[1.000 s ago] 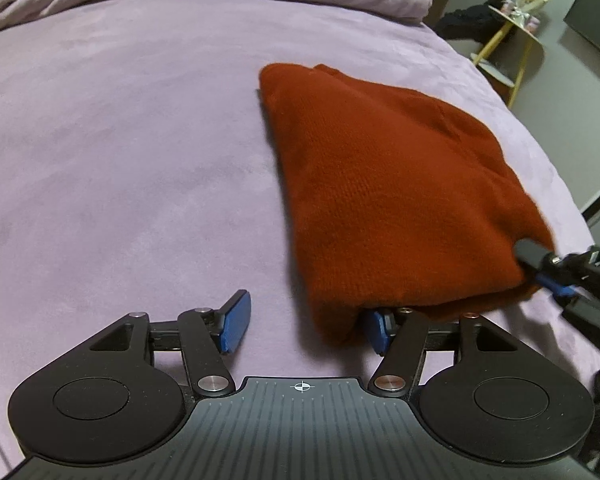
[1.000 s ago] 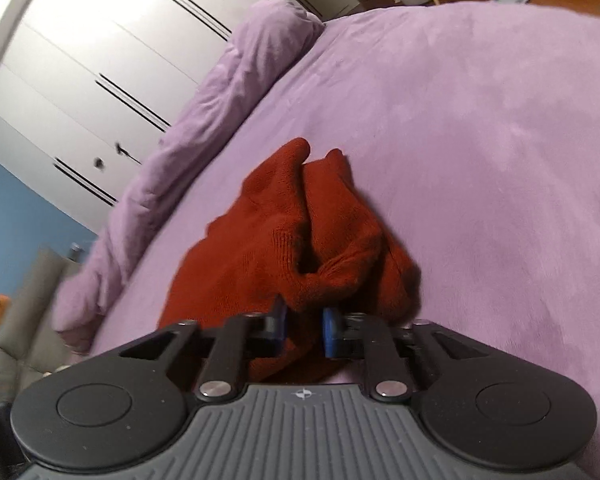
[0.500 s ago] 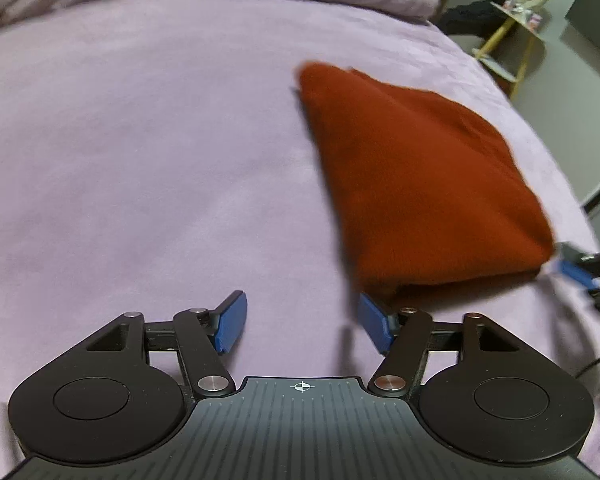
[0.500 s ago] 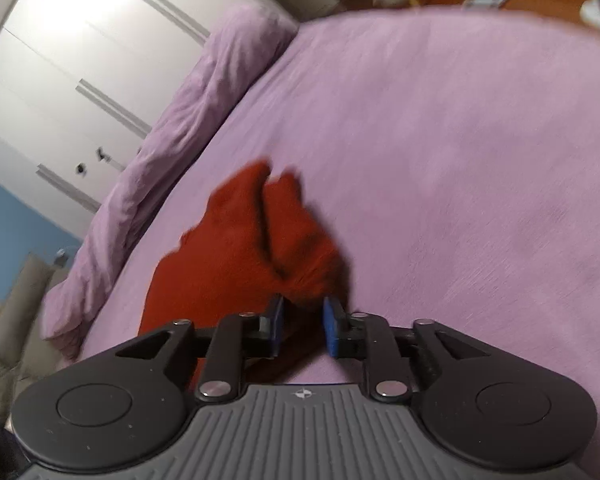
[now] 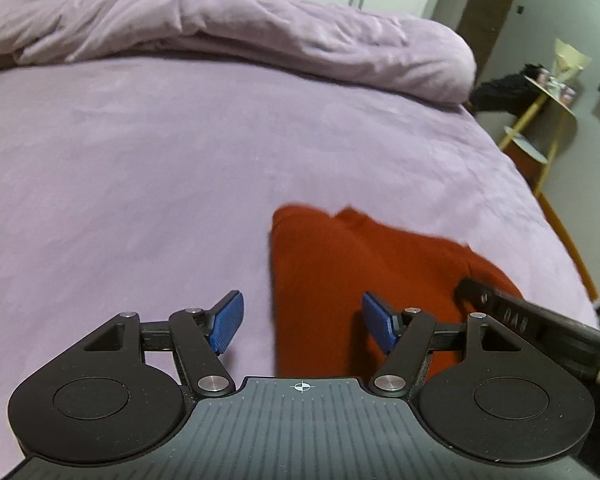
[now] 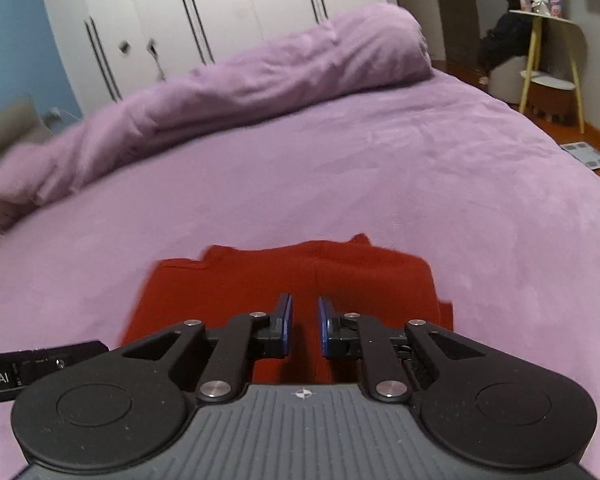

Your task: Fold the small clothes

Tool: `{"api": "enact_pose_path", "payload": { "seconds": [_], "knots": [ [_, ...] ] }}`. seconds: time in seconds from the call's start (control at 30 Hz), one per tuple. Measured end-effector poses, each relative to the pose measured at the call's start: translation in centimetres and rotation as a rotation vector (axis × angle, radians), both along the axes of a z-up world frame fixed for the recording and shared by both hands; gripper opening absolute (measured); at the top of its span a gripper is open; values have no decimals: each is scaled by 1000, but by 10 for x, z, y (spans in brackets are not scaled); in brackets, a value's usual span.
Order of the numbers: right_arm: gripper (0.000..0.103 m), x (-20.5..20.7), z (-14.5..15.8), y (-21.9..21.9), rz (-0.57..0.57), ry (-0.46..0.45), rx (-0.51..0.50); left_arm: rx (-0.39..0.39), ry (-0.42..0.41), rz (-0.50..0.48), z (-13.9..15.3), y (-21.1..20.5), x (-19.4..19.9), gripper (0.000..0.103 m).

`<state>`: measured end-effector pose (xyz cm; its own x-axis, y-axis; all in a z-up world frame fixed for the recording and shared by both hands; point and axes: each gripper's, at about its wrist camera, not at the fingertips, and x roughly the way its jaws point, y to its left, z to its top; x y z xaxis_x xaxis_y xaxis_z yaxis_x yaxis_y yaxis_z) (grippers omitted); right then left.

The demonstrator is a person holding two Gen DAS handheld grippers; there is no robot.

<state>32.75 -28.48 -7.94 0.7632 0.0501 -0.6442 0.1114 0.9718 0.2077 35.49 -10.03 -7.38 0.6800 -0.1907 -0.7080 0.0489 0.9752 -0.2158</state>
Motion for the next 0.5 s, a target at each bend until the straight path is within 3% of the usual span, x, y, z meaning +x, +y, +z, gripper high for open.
{"api": "enact_pose_path", "payload": {
  "seconds": [0.03,0.13,0.23,0.33,0.5],
  "knots": [
    [3,8,-5,-1,0,2,-26,9,-8,10,-5,-6,7,71],
    [3,14,-16,-7,-36,1,-95,32,-36,16,-25,-21,16,72],
    [2,6,-33,-27,-102,-10,-89,-11,8,21,-44,-22,24,78],
    [2,-3,-49,-36,-122,-81,-80,-34,2,33,-58,-23,24,79],
    [1,-6,-54,-44,-142,-112,-61,5,-18,34,-59,-28,22,81]
  ]
}}
